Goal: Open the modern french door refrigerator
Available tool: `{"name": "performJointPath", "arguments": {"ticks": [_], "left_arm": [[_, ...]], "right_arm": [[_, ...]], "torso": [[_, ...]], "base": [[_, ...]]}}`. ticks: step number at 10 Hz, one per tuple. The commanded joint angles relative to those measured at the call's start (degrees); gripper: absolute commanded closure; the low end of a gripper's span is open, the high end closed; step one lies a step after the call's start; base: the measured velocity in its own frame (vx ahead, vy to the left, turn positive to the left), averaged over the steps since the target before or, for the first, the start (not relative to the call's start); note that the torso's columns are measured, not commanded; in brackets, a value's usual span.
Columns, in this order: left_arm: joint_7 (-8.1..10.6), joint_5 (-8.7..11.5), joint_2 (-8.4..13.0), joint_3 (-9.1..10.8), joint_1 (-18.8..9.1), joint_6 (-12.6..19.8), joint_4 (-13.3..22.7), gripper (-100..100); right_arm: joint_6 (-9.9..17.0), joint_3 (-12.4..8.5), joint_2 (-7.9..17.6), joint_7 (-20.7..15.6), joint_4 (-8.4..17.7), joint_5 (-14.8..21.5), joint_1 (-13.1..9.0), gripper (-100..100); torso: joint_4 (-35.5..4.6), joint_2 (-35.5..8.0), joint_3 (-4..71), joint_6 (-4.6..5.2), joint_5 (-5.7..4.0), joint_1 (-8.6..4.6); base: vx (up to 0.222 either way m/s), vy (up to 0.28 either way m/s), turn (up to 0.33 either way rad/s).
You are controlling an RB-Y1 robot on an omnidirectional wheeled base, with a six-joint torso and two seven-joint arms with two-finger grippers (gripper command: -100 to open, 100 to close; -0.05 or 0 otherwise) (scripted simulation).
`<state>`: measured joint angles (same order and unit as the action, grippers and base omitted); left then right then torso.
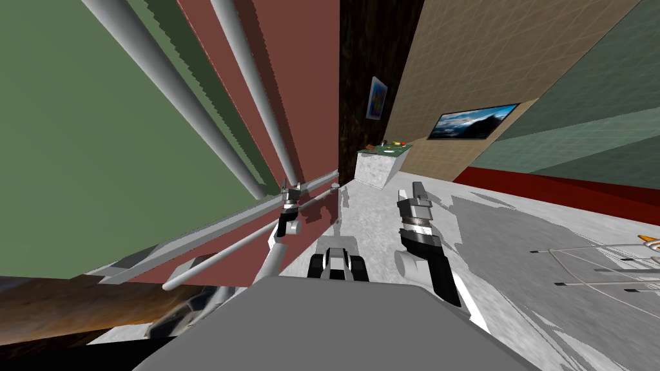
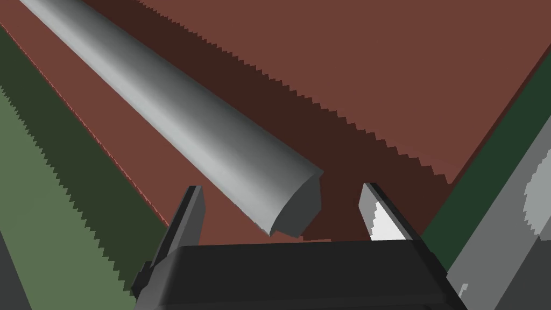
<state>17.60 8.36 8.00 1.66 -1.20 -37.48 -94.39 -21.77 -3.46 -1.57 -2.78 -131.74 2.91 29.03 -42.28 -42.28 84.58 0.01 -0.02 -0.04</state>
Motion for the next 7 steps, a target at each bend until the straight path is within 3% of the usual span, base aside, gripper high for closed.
{"name": "performJointPath", "arguments": {"ticks": [1,3,5,6,7], "left_arm": [[0.81,0.5,1.1,0.81,-4.5,1.0,3.6,-100],[0.81,0.5,1.1,0.81,-6.4,1.0,4.3,-100],[1.34,0.8,1.9,1.36,-9.9,1.5,7.2,-100],[1.19,0.7,1.7,1.24,-9.0,1.1,7.0,-100],[0.81,0.5,1.1,0.81,-6.4,1.0,4.3,100]], "right_arm": [[0.0,0.0,0.0,0.0,0.0,0.0,0.0,0],[0.0,0.0,0.0,0.0,0.0,0.0,0.0,0],[0.0,0.0,0.0,0.0,0.0,0.0,0.0,0],[0.0,0.0,0.0,0.0,0.0,0.0,0.0,0],[0.0,0.0,0.0,0.0,0.0,0.0,0.0,0]], "torso": [[0.0,0.0,0.0,0.01,0.0,0.01],[0.0,0.0,0.0,0.01,0.02,0.03],[0.0,0.1,0.0,0.01,0.01,0.04],[0.0,0.0,0.0,0.01,0.0,0.0],[0.0,0.0,0.0,-0.01,0.01,0.03]], "base": [[-0.059,-0.032,0.109],[-0.033,-0.02,0.01],[-0.041,-0.014,0.082],[-0.018,-0.006,0.001],[0.038,0.016,-0.114]]}}
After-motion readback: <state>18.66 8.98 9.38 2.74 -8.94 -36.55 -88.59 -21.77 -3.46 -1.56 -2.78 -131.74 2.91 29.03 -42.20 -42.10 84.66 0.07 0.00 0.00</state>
